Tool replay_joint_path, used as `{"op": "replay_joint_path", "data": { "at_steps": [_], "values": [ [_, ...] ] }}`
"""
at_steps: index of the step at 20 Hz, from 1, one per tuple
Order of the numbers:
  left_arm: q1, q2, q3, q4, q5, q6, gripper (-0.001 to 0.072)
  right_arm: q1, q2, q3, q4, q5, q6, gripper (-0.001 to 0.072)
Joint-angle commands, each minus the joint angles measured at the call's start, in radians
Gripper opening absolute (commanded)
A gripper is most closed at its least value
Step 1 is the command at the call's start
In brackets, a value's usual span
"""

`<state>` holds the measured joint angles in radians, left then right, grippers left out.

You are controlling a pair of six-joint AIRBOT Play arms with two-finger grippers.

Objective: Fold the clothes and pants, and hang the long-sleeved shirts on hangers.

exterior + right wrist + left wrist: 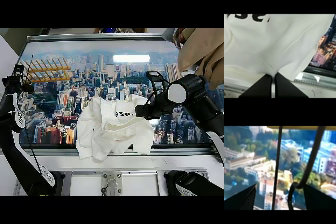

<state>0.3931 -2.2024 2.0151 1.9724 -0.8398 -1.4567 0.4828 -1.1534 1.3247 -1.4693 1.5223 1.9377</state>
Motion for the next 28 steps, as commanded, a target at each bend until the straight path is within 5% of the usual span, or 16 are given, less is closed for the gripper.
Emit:
{"op": "replay_joint_path", "data": {
  "at_steps": [1, 13, 15, 16, 28],
  "values": [
    [0.002, -0.005, 0.001, -0.003, 0.032, 0.002, 0.0617, 0.001, 0.0, 0.0, 0.0, 0.0, 0.0, 0.0023],
    [-0.005, -0.005, 0.001, -0.012, 0.035, 0.001, 0.0613, 0.001, 0.0, 0.0, 0.0, 0.0, 0.0, 0.0024],
    [-0.004, -0.004, 0.001, -0.011, 0.026, 0.001, 0.0064, 0.001, 0.0, 0.0, 0.0, 0.0, 0.0, 0.0023],
    [-0.004, -0.005, 0.001, -0.012, 0.024, 0.001, 0.0019, 0.001, 0.0, 0.0, 0.0, 0.0, 0.0, 0.0024],
    [-0.042, 0.041, 0.001, -0.01, -0.076, -0.036, 0.0017, 0.001, 0.0, 0.0, 0.0, 0.0, 0.0, 0.0023]
  ]
}}
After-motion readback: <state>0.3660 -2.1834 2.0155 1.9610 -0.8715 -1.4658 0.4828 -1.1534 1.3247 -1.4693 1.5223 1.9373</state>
